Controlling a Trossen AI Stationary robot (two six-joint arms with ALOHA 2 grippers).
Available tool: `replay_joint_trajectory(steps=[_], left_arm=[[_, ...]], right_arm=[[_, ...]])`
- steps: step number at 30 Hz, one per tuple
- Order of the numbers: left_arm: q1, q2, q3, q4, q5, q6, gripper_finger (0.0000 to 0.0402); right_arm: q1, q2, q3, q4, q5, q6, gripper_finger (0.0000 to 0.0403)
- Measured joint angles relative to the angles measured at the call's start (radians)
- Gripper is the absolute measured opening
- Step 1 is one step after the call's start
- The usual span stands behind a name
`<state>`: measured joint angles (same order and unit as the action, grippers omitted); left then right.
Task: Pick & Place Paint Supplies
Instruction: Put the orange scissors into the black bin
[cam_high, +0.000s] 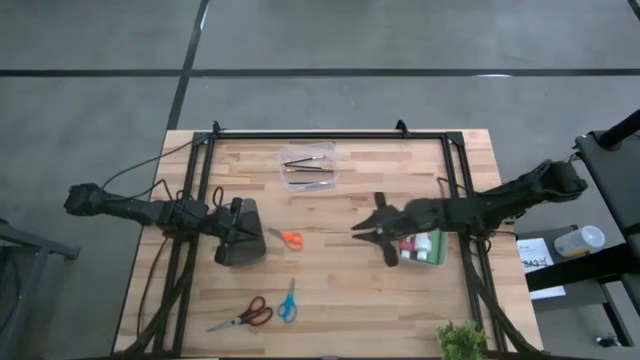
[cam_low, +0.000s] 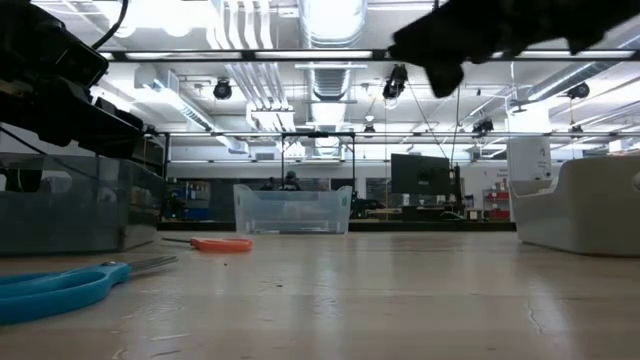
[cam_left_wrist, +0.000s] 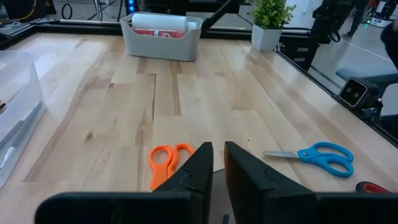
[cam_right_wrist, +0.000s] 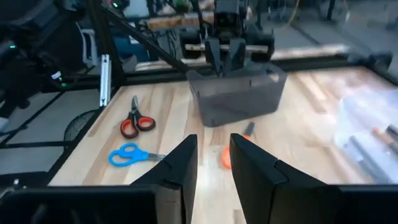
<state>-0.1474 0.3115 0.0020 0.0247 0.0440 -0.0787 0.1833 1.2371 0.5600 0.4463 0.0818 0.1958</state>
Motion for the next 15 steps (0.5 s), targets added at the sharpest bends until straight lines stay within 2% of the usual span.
replay_joint_trajectory(steps=[7, 11, 15], left_arm=[[0.0, 0.0, 0.0, 0.0, 0.0, 0.0, 0.0051], [0.0, 0.0, 0.0, 0.0, 0.0, 0.0, 0.0051], [0.0, 0.0, 0.0, 0.0, 0.0, 0.0, 0.0051]], right_arm=[[0.0, -0.203, -0.217, 0.152, -0.001, -0.146, 0.0091], [0.0, -0.306, -0.322, 0.238, -0.002, -0.175, 0.0091], [0.0, -0.408, -0.406, 0.248, -0.006, -0.177, 0.0091]])
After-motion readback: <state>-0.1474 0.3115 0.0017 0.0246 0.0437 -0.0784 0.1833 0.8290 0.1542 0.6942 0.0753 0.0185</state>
